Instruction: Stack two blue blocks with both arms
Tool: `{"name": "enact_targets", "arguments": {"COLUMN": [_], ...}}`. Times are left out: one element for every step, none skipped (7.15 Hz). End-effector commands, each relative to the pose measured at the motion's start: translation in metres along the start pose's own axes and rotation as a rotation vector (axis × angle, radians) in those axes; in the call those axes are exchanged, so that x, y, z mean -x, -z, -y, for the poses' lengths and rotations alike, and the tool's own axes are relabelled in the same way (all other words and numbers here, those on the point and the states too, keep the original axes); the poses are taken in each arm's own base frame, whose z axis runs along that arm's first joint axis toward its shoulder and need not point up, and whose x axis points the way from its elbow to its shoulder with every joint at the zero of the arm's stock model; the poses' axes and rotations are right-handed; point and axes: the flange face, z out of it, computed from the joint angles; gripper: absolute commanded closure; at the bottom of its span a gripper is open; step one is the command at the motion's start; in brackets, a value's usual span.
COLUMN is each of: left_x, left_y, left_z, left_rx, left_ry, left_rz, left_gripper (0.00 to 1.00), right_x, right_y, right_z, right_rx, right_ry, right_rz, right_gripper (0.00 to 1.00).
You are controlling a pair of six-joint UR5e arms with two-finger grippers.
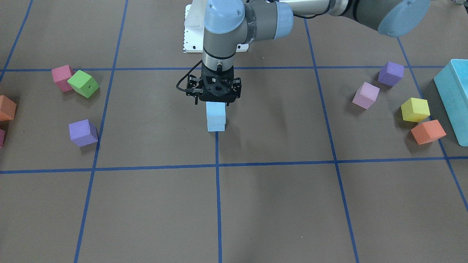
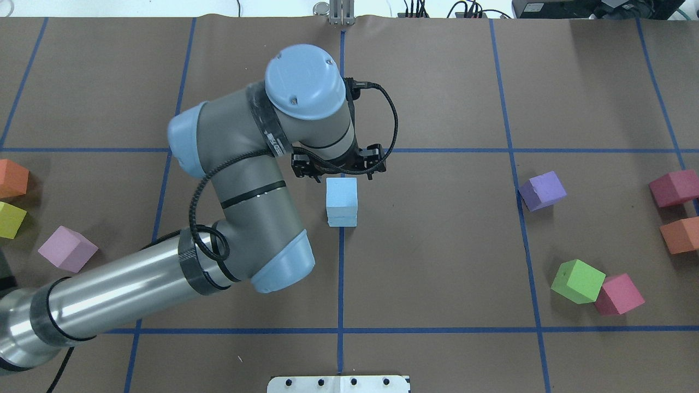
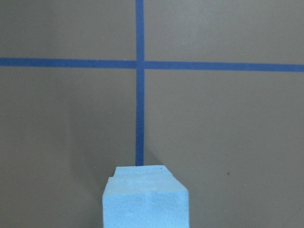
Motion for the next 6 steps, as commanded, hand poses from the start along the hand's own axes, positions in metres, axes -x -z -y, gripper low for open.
{"name": "enact_targets", "arguments": {"left_x": [0.112,0.173,0.231,0.3,0.367,0.431], "left_y": [0.078,0.086,0.084,0.089,0.101,0.1], "left_z": [0.078,0.099,0.107,0.103,0.101,0.092], "left_rx": [0.049,0.027,0.024,0.026,0.025,0.039], "left_ry": [-0.054,-0.117,-0.191,-0.275,-0.342,-0.381], "left_rz": [-0.028,0.005,0.048,0.088,0.128,0.159], "left_gripper": [0.03,0.03,0.03,0.03,0.03,0.02], "right_x": [0.002,0.003,0.004,0.006,0.007,0.007], "right_y": [0.002,0.002,0.003,0.004,0.004,0.002], "right_z": [0.002,0.003,0.003,0.003,-0.002,-0.009], "right_rx": [-0.003,-0.004,-0.008,-0.014,-0.018,-0.016], "right_ry": [-0.007,-0.009,-0.007,-0.007,-0.002,-0.002], "right_rz": [-0.001,0.005,0.012,0.026,0.027,0.025], "right_gripper": [0.0,0.0,0.0,0.0,0.0,0.0]}}
